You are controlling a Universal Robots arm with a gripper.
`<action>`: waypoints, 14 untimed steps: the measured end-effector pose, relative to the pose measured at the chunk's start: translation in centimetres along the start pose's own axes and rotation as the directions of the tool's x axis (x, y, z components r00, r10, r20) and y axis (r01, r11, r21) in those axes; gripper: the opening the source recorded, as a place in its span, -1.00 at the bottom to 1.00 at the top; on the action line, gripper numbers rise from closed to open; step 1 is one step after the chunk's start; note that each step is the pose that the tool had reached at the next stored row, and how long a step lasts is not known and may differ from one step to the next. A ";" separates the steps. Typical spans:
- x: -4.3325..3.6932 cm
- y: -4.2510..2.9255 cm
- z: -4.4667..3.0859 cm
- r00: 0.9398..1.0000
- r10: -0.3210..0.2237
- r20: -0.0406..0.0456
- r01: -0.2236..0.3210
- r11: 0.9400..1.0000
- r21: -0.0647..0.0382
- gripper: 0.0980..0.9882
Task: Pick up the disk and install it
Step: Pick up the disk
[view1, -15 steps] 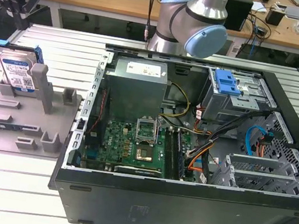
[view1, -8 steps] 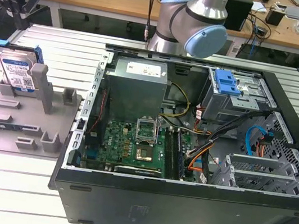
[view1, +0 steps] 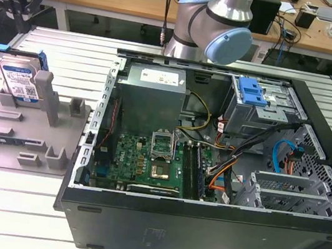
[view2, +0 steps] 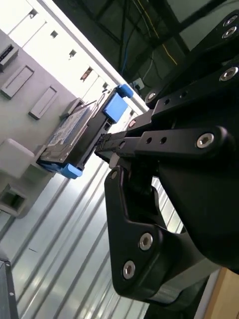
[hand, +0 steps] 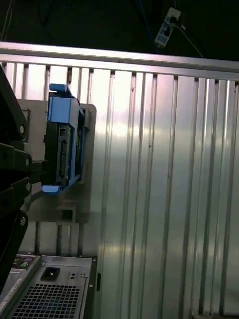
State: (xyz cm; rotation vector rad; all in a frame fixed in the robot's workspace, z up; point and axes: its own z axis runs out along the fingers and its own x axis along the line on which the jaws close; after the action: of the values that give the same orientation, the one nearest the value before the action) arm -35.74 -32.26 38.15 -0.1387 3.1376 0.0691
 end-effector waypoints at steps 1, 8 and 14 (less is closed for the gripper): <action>0.00 0.00 0.01 1.000 -0.029 -0.002 0.029 1.000 0.000 -0.98; 0.00 0.00 0.09 0.983 -0.185 -0.011 0.185 0.983 -0.002 -0.98; 0.00 -0.01 0.16 0.951 -0.307 -0.017 0.307 0.952 -0.003 -0.98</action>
State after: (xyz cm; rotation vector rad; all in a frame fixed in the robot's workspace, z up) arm -35.74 -32.27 37.99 -0.6277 3.0883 0.0683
